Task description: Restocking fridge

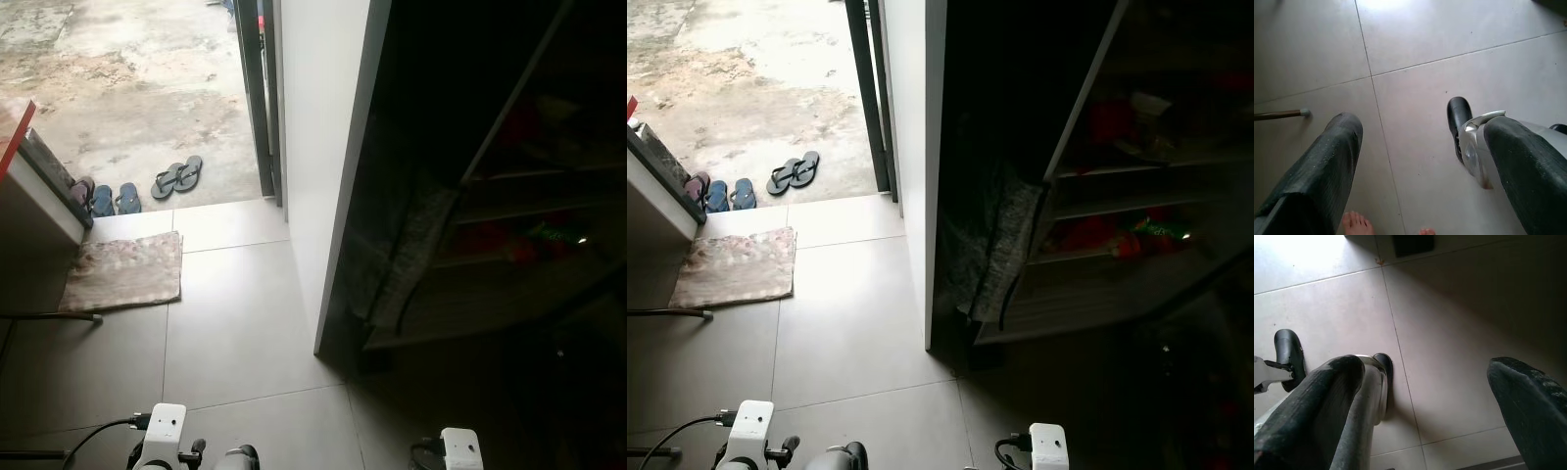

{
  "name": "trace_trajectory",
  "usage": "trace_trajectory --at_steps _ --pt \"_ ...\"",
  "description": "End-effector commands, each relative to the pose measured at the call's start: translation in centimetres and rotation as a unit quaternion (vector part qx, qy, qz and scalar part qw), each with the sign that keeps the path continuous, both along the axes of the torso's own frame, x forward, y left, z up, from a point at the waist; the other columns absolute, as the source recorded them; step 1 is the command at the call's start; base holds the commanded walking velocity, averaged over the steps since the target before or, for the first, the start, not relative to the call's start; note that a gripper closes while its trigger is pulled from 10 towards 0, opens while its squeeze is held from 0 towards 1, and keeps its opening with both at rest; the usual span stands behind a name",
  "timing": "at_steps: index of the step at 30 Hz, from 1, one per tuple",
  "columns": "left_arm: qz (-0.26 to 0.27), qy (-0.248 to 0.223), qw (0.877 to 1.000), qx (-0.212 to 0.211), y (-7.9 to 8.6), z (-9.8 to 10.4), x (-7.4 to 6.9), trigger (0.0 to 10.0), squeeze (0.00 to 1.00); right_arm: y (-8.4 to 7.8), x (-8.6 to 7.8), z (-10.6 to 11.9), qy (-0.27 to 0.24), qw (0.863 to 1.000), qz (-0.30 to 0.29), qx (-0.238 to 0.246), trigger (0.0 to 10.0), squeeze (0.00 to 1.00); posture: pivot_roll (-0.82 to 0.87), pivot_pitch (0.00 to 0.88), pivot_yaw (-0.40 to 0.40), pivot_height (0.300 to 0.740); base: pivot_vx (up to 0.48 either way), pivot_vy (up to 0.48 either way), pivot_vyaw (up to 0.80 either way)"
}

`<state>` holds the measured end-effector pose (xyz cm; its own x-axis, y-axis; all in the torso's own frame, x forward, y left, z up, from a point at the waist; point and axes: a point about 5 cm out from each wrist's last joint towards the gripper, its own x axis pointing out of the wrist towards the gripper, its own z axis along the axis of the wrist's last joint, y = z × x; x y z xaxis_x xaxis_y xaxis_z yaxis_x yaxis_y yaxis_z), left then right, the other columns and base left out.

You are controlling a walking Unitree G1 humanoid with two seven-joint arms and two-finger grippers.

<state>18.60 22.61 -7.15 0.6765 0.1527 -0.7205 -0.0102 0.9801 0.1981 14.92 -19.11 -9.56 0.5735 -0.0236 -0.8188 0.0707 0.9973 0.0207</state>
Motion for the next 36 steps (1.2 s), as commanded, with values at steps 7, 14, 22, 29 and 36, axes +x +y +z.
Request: trace_trajectory --at_steps 7,14,22,29,36 --pt "0.01 0.019 1.0 0.006 0.55 -0.43 -1.01 10.0 0.0 0.34 -0.49 -0.31 0.02 1.0 0.0 -0.001 10.0 0.0 0.01 0.168 -0.056 0.74 0.0 0.337 -0.29" --pt "-0.002 0.018 1.0 0.009 0.44 -0.38 -0.91 10.0 0.0 0.35 -0.53 -0.34 0.02 1.0 -0.014 0.001 10.0 0.0 0.01 0.153 -0.051 0.74 0.0 0.0 -0.69" --pt "-0.005 0.02 1.0 0.012 0.5 -0.34 -0.8 10.0 0.0 0.18 -0.34 -0.25 0.016 0.999 -0.027 -0.001 10.0 0.0 0.01 0.152 -0.049 0.74 0.0 0.0 -0.7" --pt "-0.007 0.021 1.0 0.012 0.44 -0.37 -0.84 10.0 0.0 0.16 -0.05 -0.13 0.011 0.999 -0.032 0.0 10.0 0.0 0.02 0.164 -0.047 0.74 0.0 0.137 -0.71" --pt "-0.02 0.021 0.999 0.013 0.18 -0.4 -0.8 10.0 0.0 0.2 0.06 -0.09 0.009 0.999 -0.037 0.001 10.0 0.0 0.02 0.17 -0.047 0.74 0.0 0.069 -0.71"
